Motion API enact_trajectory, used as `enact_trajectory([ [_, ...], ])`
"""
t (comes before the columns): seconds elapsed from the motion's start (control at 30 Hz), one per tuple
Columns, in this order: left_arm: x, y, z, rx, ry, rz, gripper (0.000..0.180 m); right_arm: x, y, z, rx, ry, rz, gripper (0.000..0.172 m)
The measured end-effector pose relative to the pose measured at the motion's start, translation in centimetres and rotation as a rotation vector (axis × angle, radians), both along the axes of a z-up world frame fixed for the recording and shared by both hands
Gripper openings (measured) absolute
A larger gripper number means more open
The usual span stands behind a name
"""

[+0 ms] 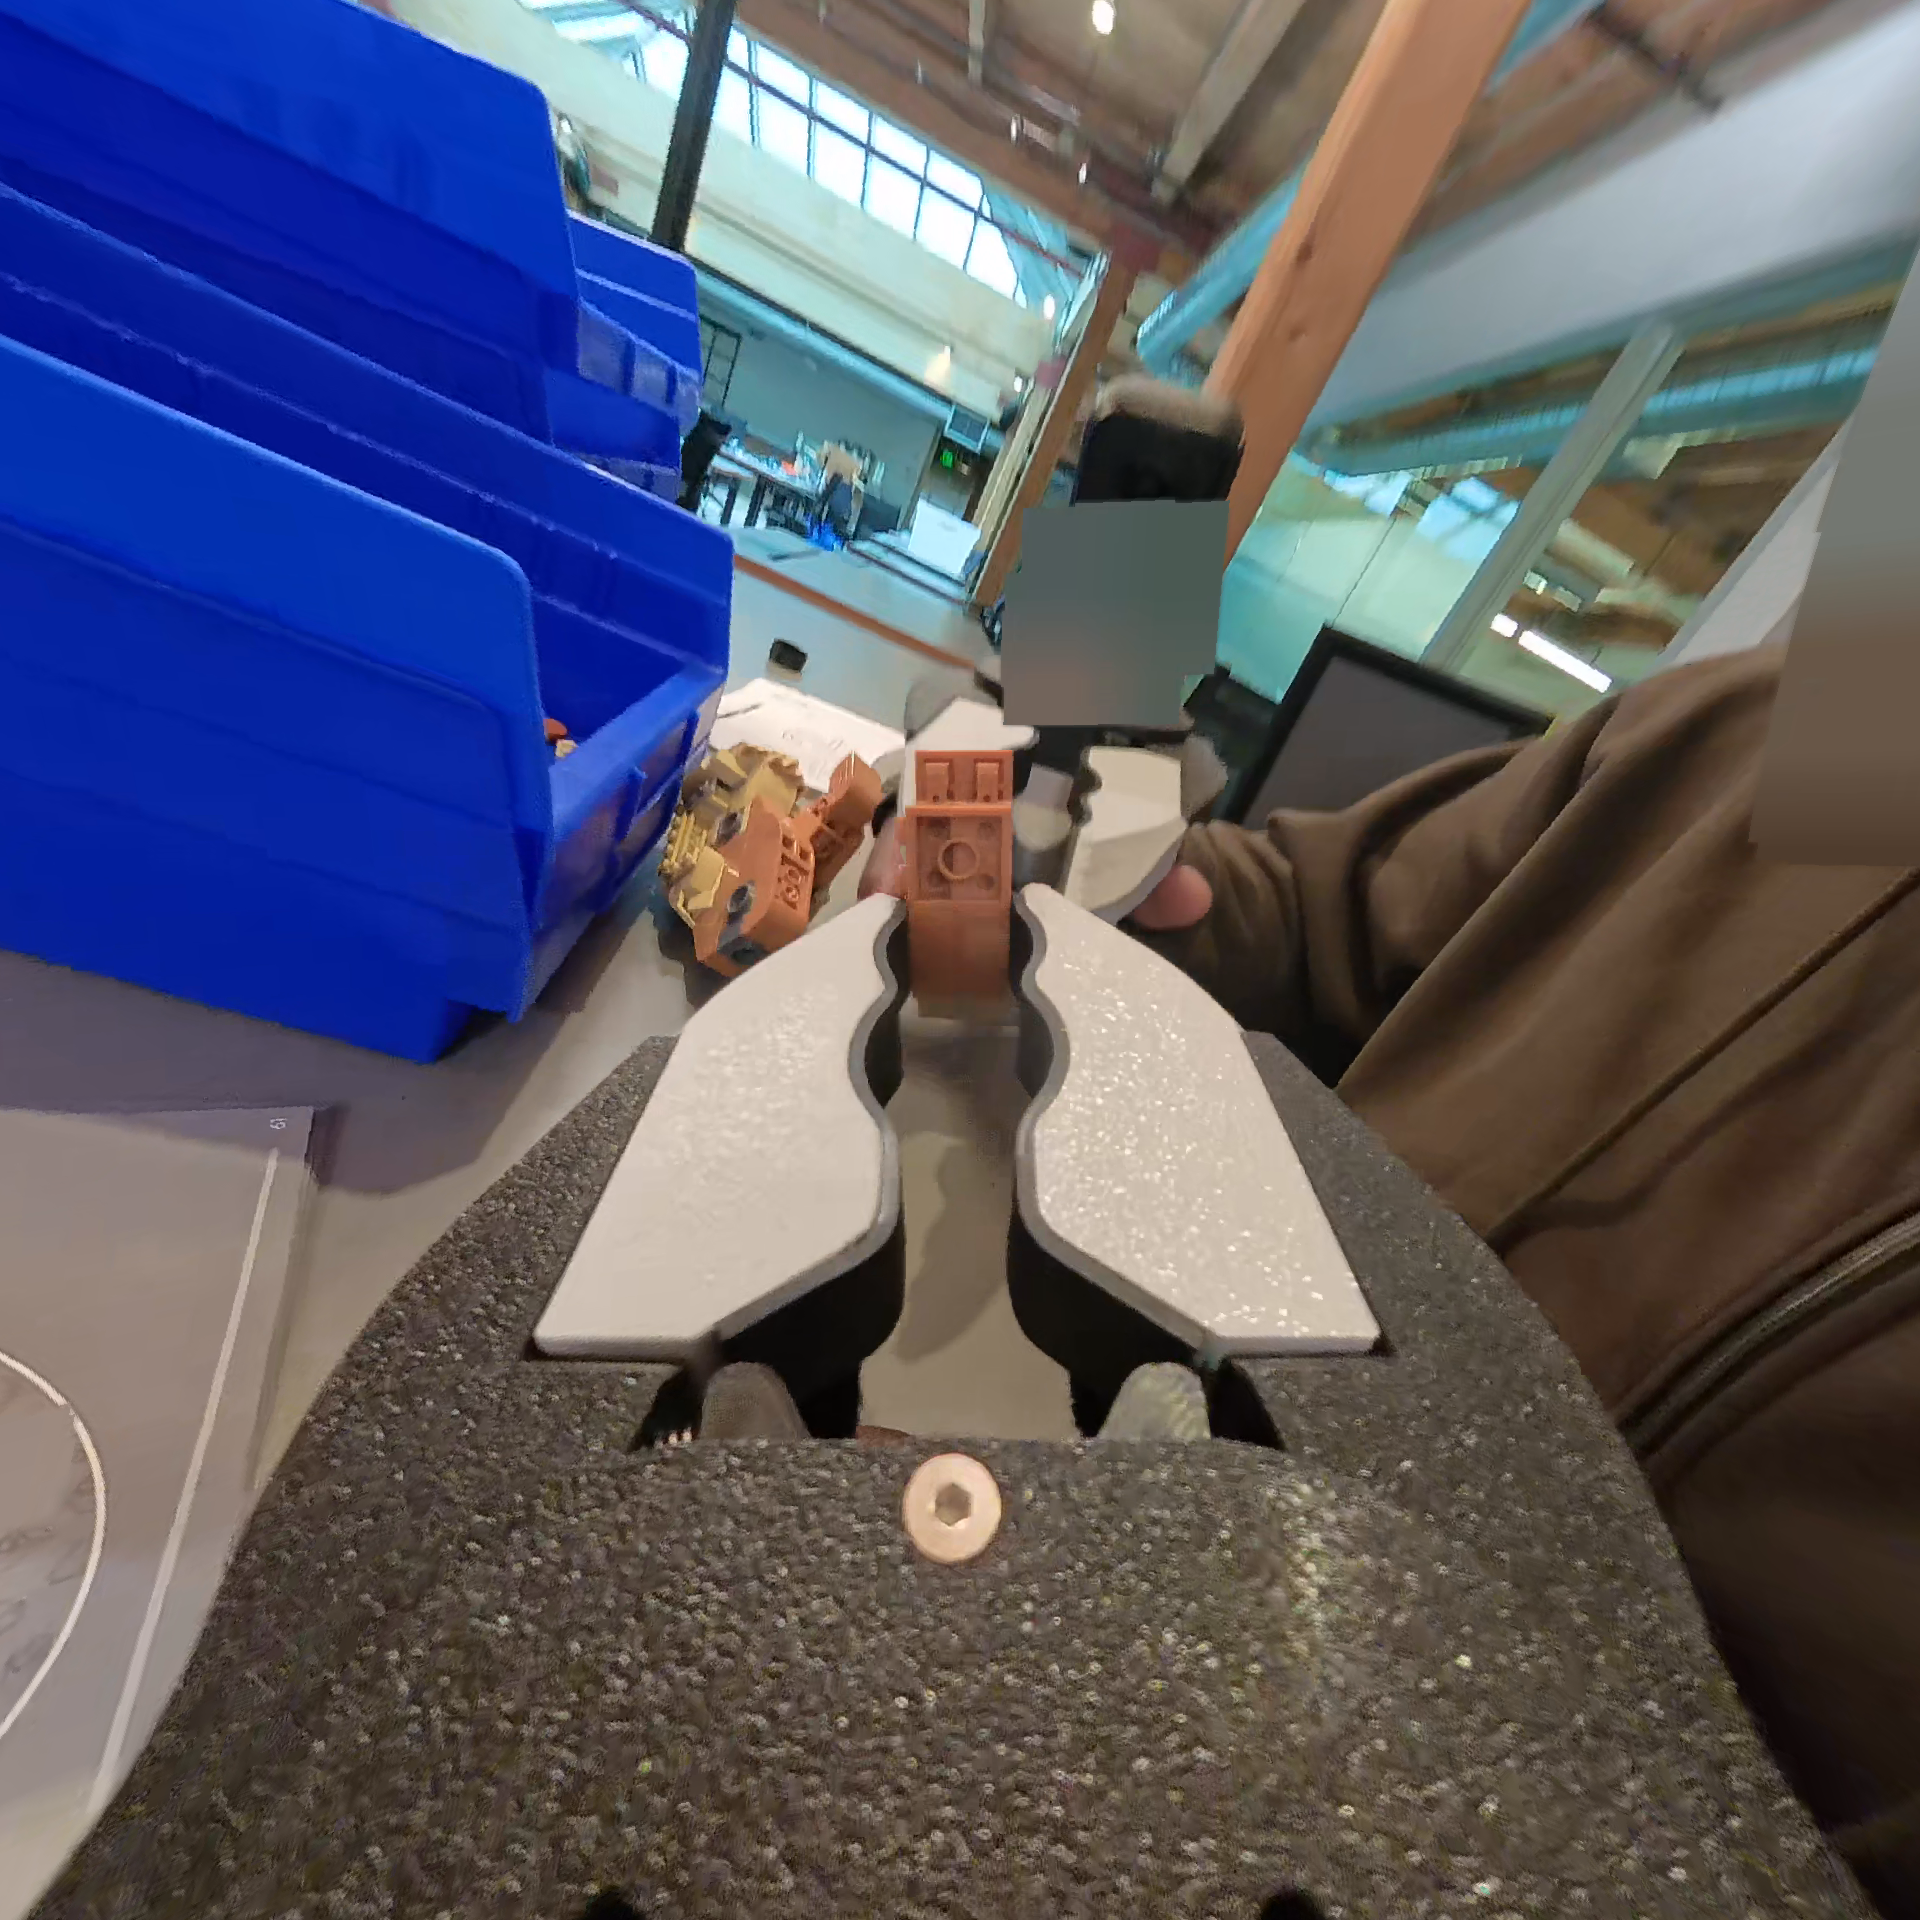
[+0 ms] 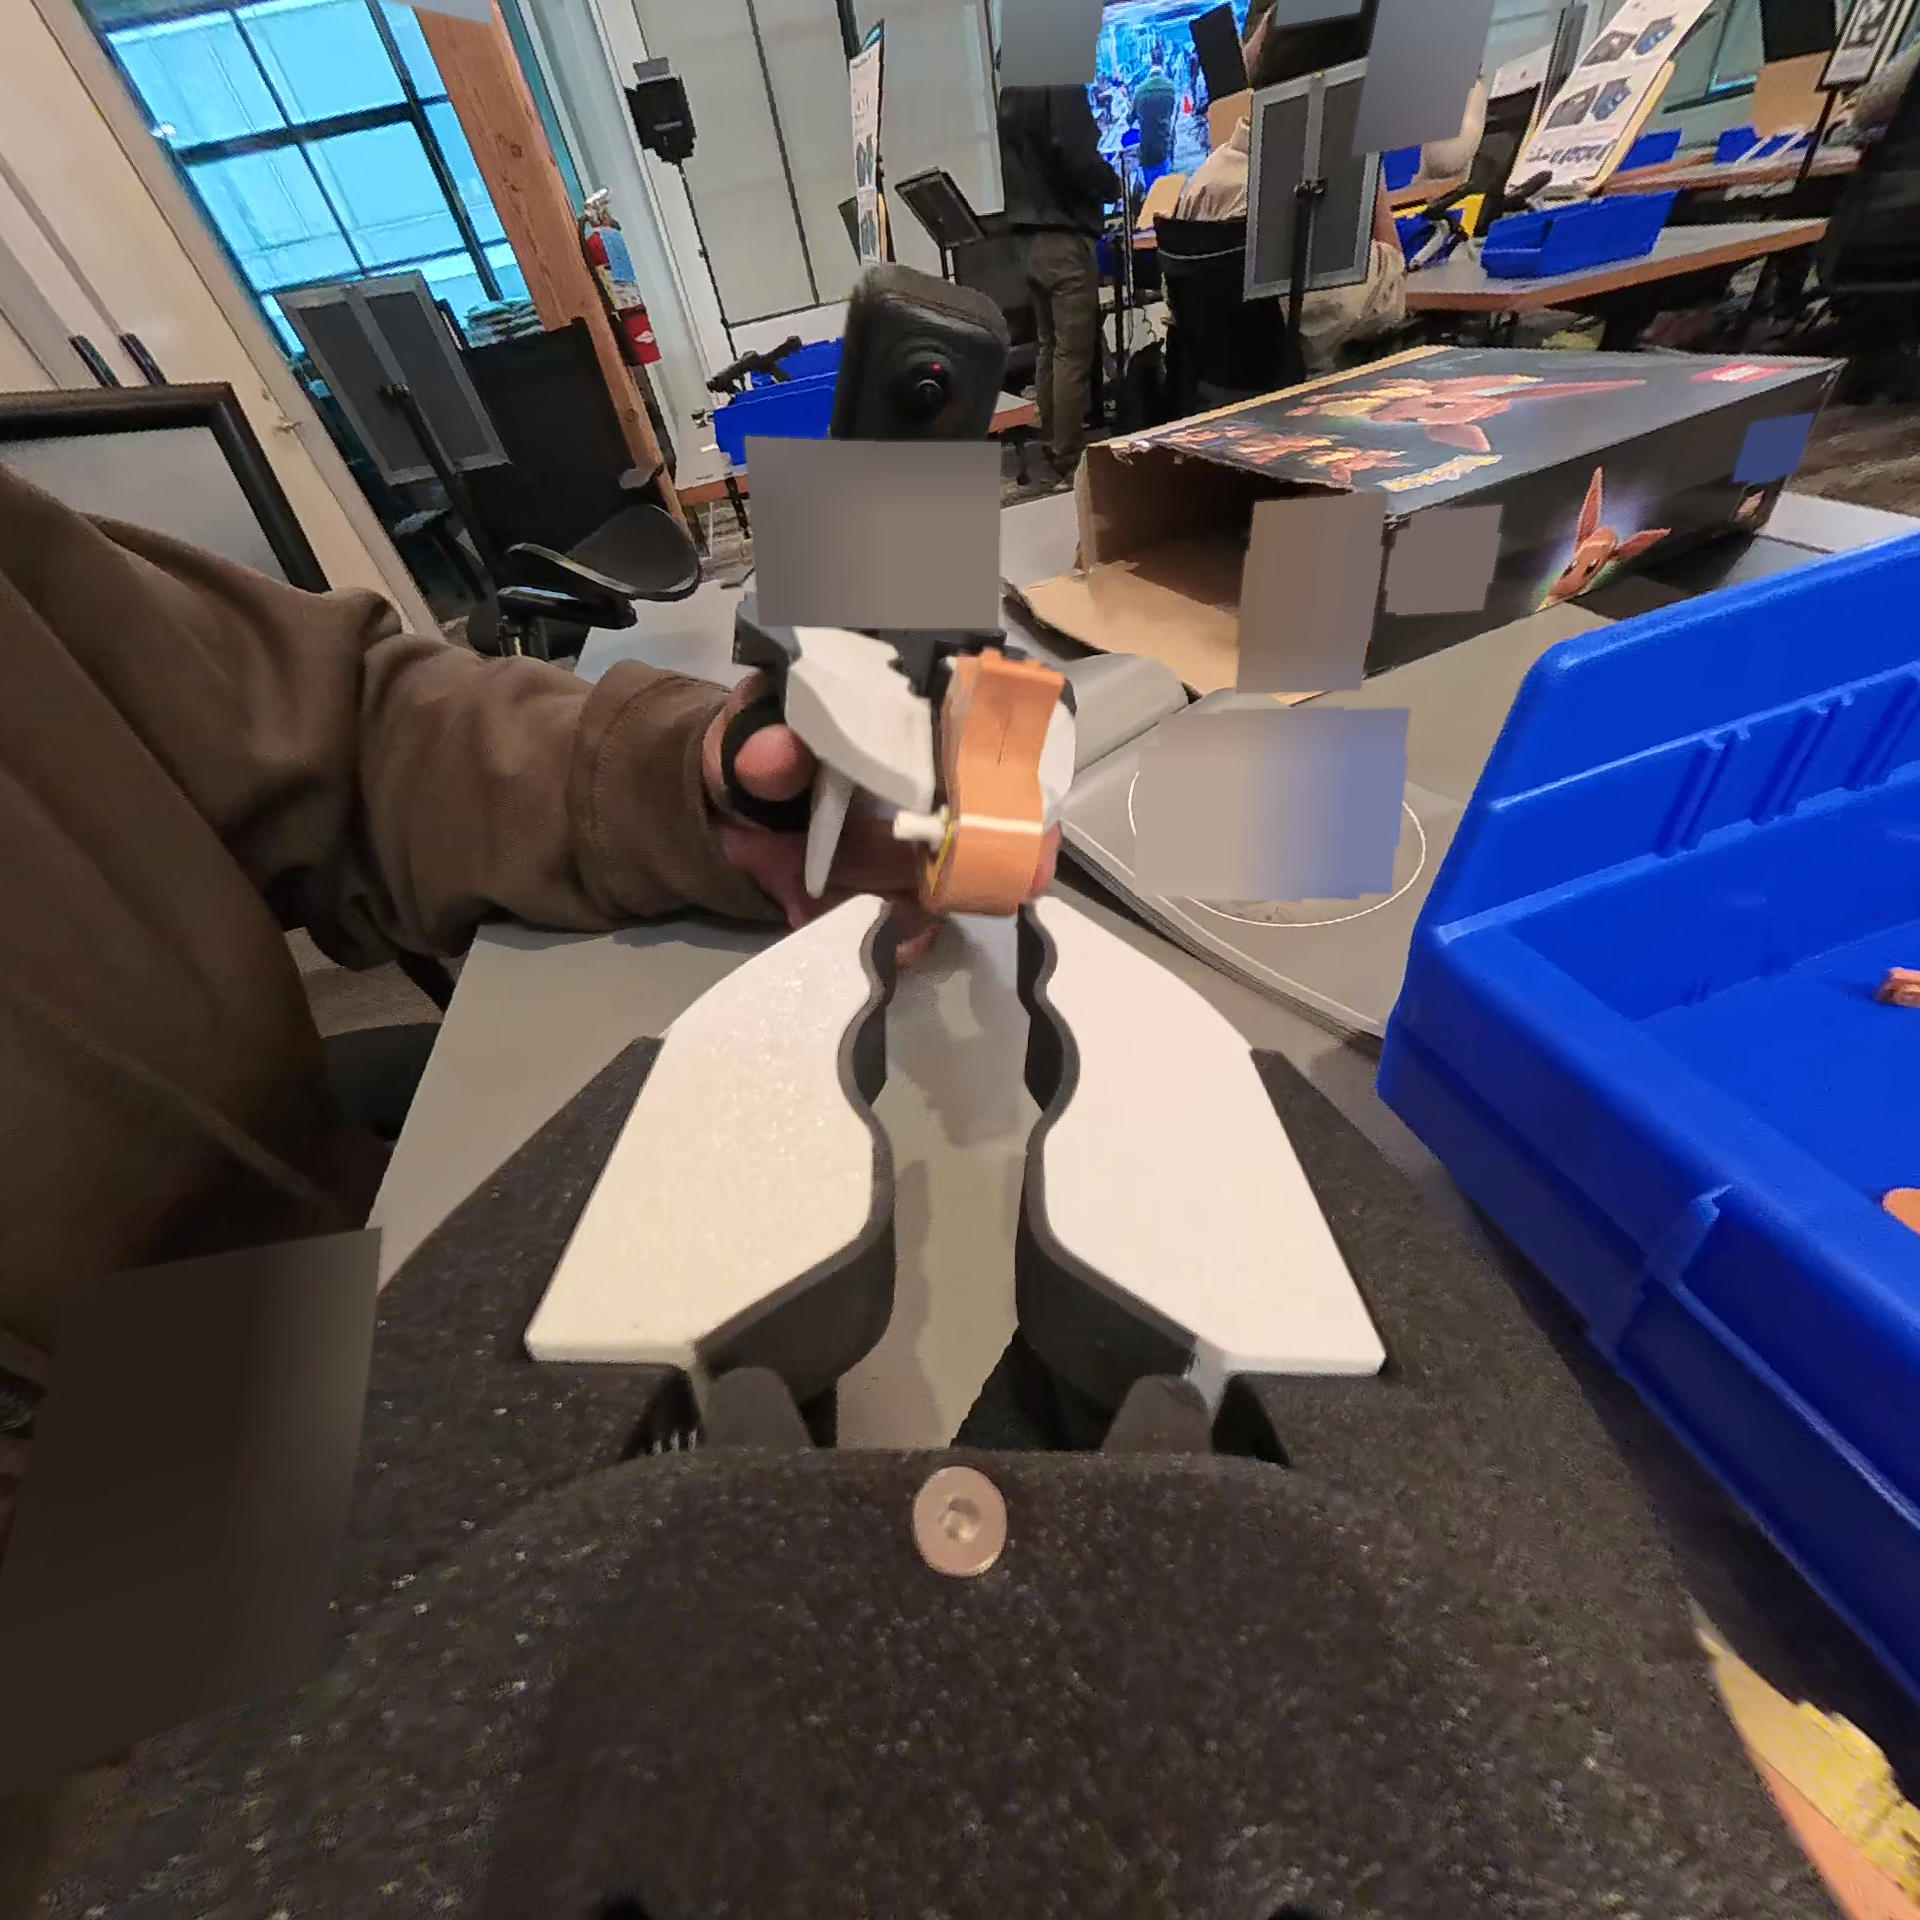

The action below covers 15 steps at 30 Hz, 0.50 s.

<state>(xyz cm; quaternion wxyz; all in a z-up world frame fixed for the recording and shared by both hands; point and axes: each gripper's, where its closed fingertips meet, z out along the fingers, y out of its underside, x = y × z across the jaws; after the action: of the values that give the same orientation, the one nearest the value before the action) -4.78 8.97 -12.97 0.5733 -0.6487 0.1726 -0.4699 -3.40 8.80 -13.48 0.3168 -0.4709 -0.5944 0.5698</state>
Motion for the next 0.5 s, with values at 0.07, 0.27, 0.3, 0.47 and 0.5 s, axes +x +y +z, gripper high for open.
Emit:
enact_trajectory([
  [0.07, -0.3, 0.0, 0.3, -0.011, -0.044, -0.004, 0.018, -0.1, -0.1, -0.2, -0.017, -0.008, 0.005, 0.023],
  [0.27, 0.7, -0.3, 0.1, -0.02, -0.042, -0.051, 0.017, -0.2, -0.2, -0.2, -0.096, -0.006, 0.022, 0.025],
  [0.3, 0.9, -0.4, 0.1, -0.02, -0.039, -0.055, 0.017, -0.2, -0.2, -0.2, -0.103, -0.006, 0.027, 0.025],
  [0.47, 1.6, -0.6, -0.4, -0.022, 0.004, -0.069, 0.017, -0.2, -0.7, -0.5, -0.108, -0.011, 0.052, 0.02],
  [0.5, 1.6, -0.6, -0.4, -0.024, 0.01, -0.07, 0.017, -0.1, -0.8, -0.5, -0.108, -0.011, 0.059, 0.018],
])
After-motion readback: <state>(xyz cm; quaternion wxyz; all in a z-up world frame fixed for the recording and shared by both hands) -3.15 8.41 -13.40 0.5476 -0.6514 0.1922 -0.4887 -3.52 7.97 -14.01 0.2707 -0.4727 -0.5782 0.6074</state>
